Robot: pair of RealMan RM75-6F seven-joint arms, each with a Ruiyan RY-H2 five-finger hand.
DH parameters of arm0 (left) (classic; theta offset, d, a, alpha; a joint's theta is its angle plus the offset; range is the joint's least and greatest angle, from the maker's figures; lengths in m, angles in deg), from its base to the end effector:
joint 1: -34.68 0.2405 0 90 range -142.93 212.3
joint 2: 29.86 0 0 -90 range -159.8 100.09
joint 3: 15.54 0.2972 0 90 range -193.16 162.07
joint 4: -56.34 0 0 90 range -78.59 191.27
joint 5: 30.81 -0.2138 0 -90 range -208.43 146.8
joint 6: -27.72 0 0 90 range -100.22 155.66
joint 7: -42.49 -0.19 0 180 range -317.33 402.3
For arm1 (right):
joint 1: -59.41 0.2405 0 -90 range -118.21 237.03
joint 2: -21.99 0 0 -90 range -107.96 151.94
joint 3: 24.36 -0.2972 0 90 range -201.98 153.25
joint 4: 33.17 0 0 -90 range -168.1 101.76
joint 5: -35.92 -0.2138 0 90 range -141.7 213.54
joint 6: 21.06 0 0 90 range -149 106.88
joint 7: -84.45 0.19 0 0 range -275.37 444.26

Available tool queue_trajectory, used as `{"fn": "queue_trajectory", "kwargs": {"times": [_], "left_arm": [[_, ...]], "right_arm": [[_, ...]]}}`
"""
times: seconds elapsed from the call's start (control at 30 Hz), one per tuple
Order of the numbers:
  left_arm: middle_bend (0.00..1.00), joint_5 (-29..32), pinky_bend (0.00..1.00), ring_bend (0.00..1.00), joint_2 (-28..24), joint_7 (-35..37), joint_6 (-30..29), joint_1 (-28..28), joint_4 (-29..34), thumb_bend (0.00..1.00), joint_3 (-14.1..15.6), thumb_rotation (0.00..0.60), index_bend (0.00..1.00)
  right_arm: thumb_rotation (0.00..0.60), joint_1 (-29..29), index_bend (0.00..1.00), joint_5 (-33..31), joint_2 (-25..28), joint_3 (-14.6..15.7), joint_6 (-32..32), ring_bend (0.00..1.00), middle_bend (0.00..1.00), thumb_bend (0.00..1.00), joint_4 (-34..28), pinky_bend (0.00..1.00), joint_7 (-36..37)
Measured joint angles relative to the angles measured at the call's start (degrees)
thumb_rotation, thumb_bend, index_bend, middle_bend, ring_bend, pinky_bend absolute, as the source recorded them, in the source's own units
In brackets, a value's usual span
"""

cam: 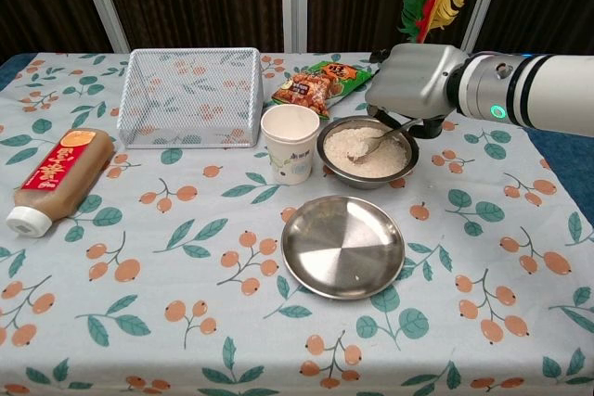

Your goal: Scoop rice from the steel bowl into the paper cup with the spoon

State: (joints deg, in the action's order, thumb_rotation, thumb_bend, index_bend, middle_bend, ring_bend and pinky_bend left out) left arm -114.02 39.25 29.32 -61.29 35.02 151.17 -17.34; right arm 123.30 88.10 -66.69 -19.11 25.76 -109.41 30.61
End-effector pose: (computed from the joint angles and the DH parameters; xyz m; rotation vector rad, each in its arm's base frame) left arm -0.3583 0.1933 0.1497 -1.3084 -0.8755 -0.7551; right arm -0.1342 -0.4563 -0.0712 2.2242 -0.0543 0.3059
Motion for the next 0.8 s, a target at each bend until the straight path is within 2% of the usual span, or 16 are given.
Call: {"fn": "queue_trajectory", "kwargs": {"times": [0.4, 0.63, 0.8], "left_arm": [[0.14, -0.57, 0.07, 0.07, -0.30, -0.44, -0.64, 0.15, 0.37, 0.14, -0.02, 0.600, 0.21], [0.14, -0.69, 0.07, 0.07, -0.60, -1.00, -0.61, -0.01, 0.82, 0.14, -0.16, 0.600, 0.21], [0.14, -0.52, 0.07, 0.07, -0.64, -1.05, -0.51, 0.05, 0.81, 0.14, -0.10, 0.600, 0.21]], "right_arm": [[0.600, -5.51, 0.58, 6.58, 4.31, -2.60, 5.20, 0.25, 0.58, 0.33, -2.21, 0.00, 9.96], [0.600, -6.40, 0.58, 9.48, 6.91, -4.55, 6.95, 0.25, 0.58, 0.33, -6.06, 0.00, 10.88], [0.600, -5.22, 0.58, 10.02, 7.76, -6.66, 5.84, 0.25, 0.58, 0.33, -8.33, 0.00, 10.09]]}}
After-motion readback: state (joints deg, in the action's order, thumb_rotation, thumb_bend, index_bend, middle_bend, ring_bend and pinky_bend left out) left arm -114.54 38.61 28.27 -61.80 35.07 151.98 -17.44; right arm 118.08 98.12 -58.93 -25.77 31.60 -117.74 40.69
